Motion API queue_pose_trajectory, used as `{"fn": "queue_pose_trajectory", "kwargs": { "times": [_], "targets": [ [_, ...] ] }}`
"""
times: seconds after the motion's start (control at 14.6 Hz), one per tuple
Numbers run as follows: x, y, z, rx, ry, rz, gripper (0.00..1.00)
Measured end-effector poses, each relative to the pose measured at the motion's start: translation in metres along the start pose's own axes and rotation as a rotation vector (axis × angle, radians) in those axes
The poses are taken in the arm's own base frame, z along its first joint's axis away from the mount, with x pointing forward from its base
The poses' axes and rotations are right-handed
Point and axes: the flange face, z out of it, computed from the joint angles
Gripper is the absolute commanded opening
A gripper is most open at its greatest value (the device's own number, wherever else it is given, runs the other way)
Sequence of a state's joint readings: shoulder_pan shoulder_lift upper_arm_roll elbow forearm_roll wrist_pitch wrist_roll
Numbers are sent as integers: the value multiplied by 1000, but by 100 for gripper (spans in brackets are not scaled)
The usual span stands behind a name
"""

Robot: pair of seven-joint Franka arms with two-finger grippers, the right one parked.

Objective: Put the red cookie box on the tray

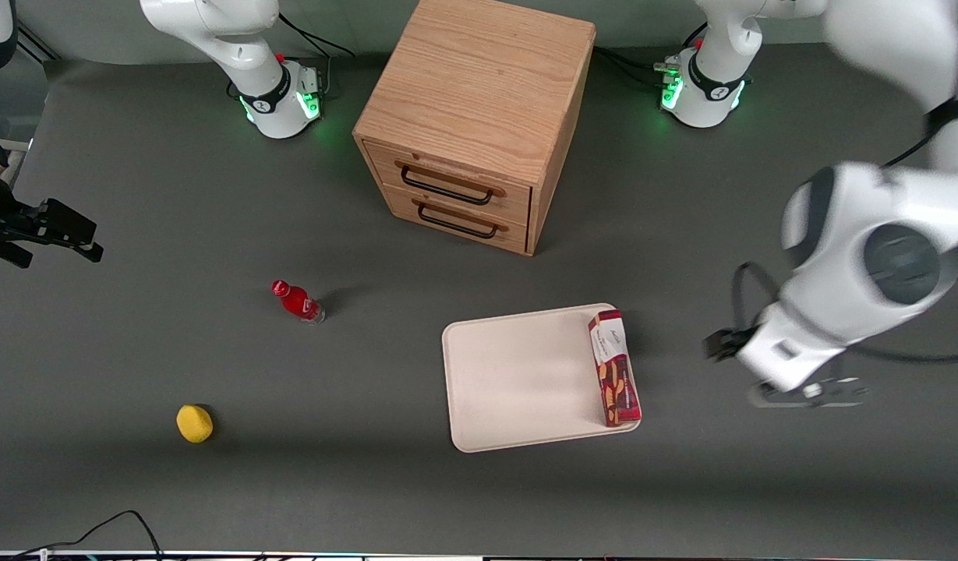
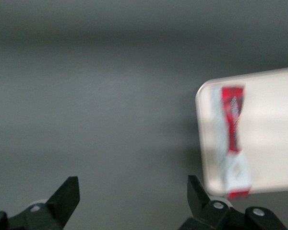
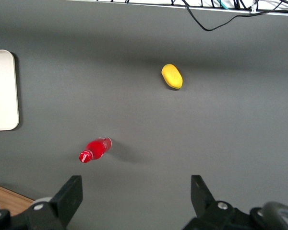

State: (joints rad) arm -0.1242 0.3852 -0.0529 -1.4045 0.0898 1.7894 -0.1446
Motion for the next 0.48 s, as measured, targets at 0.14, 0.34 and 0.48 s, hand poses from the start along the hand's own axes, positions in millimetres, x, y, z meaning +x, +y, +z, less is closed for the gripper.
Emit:
{"fn": "queue_pose_trajectory", "kwargs": {
  "times": [0.14,0.34,0.48],
  "targets": [
    [-33,-48,-23,-8,-42,73,100],
    [-94,-86,-71,-12,-96,137,100],
    [-127,-87,-108,-11,-118,175,100]
  ]
}}
